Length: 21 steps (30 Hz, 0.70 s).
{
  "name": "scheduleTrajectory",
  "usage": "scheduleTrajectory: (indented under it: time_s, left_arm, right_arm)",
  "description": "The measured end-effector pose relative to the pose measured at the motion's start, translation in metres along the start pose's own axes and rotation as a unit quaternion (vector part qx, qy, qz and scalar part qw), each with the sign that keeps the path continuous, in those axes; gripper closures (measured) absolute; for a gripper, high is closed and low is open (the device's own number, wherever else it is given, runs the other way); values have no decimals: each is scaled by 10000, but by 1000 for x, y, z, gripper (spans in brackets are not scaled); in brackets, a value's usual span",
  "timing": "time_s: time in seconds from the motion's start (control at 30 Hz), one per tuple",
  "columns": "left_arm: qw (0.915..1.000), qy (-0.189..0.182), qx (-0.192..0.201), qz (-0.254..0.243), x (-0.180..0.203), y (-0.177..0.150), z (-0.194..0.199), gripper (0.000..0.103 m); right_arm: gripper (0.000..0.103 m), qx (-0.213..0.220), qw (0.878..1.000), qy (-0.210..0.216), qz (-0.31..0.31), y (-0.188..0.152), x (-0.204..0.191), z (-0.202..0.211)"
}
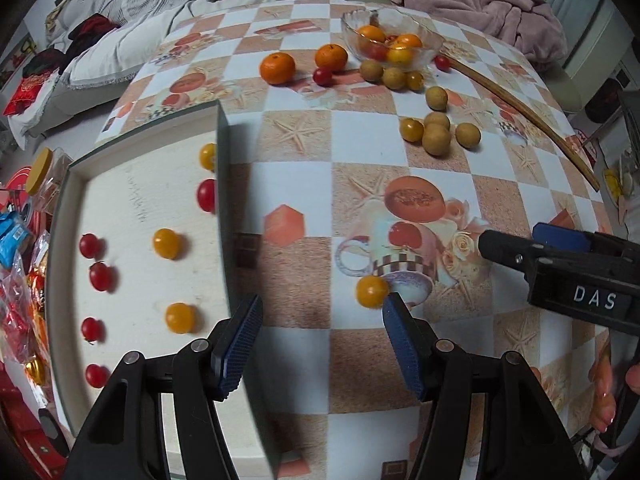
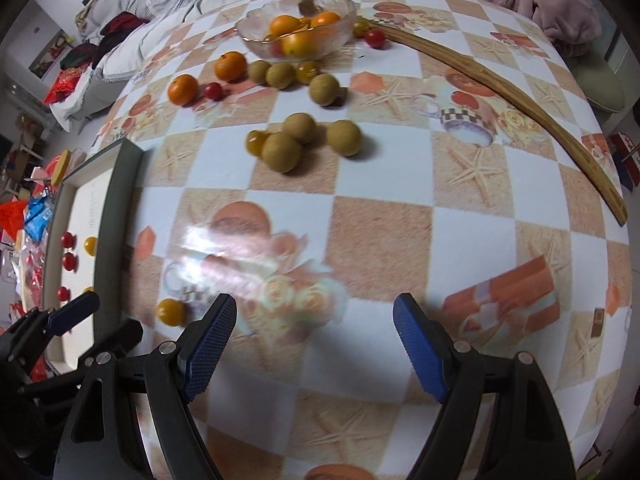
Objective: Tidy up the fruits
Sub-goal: 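Move both open tools back over the fruit on the table, then grasp a yellow cherry tomato with the left tool while the right tool grasps a brown-green fruit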
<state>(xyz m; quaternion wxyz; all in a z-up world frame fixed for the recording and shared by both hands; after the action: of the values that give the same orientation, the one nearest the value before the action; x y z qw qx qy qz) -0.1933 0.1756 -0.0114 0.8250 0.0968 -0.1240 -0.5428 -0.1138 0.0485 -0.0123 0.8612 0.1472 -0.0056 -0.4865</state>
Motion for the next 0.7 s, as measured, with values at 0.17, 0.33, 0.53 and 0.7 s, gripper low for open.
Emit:
scheduleTrajectory:
  time_s: [0.17,0.33,0.53,0.7]
  left_arm:
    - [10000,41,-65,25,10,-2,-13,39]
    - [9999,80,-106,72,18,-2,-26,39]
    - [9996,178,-147,154,22,-3,-37,39]
    - [9995,196,-93,218,25,-1,-39,39]
  right_arm:
    - [20,-12,9999,-57,159,11,15,-9]
    - [20,20,9991,-132,399,29,28,-17]
    - [20,78,9969,-214,749,53,38,-27]
    - [30,173,9943,-339,994,69,42,-32]
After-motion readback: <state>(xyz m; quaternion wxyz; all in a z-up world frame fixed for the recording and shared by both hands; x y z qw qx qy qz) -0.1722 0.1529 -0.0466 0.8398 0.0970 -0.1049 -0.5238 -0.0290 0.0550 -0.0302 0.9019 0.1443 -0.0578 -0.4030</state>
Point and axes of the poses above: each gripper's, at about its wrist camera, not at the fingertips, and z roughly against the way its jaws point, x to its right, y to its top, the point moved 6 cm from there along -z, roughly the way its jaws point, and after that the axes turned 14 degrees about z, right-handed, at the moved point
